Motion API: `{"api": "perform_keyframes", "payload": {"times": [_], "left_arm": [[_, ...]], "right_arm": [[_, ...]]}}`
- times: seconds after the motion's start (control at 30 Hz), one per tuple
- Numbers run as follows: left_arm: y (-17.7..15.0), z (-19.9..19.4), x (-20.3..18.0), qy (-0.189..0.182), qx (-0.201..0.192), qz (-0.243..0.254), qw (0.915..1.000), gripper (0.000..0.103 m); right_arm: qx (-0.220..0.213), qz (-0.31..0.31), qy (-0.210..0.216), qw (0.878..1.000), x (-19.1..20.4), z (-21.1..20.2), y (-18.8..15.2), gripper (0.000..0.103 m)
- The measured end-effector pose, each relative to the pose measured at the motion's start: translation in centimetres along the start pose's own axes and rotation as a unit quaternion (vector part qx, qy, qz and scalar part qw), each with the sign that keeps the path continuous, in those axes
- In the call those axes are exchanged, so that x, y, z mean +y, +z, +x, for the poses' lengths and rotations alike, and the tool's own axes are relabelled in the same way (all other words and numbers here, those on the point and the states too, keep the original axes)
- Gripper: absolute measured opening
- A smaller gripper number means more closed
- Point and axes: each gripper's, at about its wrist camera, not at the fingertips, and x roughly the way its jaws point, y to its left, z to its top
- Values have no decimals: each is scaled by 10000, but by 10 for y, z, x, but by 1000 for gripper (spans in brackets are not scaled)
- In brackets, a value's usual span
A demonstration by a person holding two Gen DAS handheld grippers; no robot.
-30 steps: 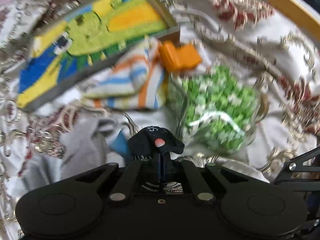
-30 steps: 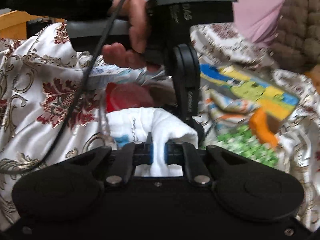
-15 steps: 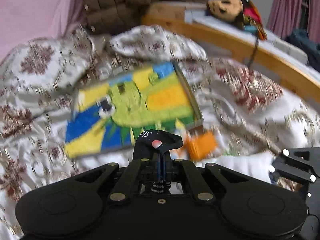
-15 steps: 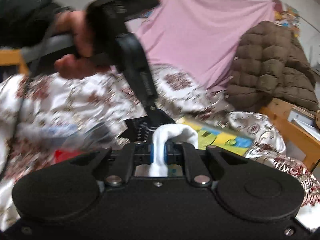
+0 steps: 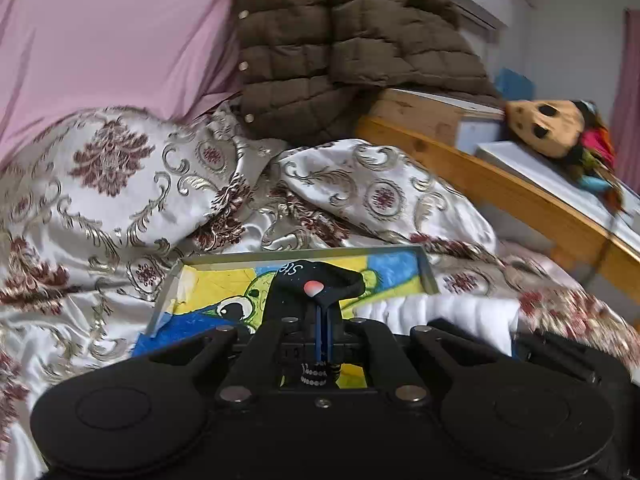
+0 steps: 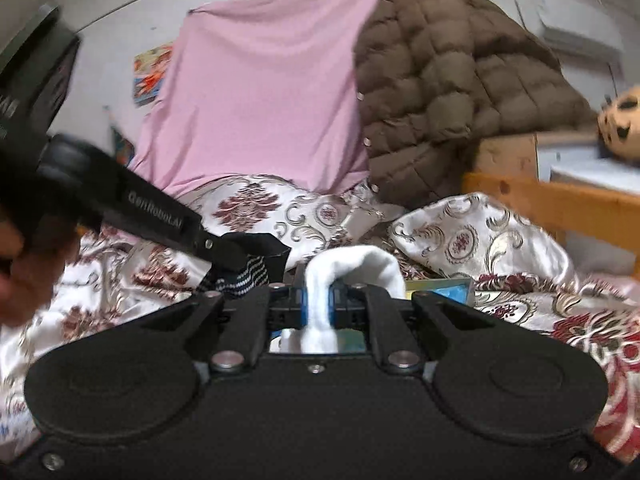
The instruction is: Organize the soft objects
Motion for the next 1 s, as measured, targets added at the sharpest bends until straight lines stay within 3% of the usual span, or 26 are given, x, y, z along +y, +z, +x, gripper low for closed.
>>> {"api": "perform_keyframes", "payload": {"times": [0.13,0.27,0.43,0.47,0.53,0.57,0.6,0.73,0.9,1.0], "left_arm": [[-9,36,-2,134,182,-211,9995,2],[-25,63,-6,269,462,-277,9982,2],[-42,81,-7,164,842,-674,9940,4],[-44,82,-8,146,890,-711,9934,8],[-46,80,-10,182,925,-723,9929,15],[-47,78,-10,227,907,-737,9929,19],[-47,75,-10,252,893,-760,9928,21],[-45,55,-3,384,690,-1048,9913,32],[-43,11,2,455,154,-1269,9908,48],[-44,-25,2,487,-268,-1231,9908,63]], "right_arm": [[506,507,-58,9974,-29,31,-17,3],[904,468,-199,9946,-40,41,-28,5],[1345,287,-175,9903,-47,45,-27,13],[1398,285,-142,9897,-47,44,-27,18],[1508,278,-108,9881,-47,41,-28,39],[1521,269,-107,9879,-46,39,-27,56],[1501,259,-59,9883,-45,36,-25,60],[1433,211,-45,9894,-38,13,-7,61],[1132,178,-81,9934,-30,-7,12,87],[937,75,-102,9955,-19,-23,26,96]]}}
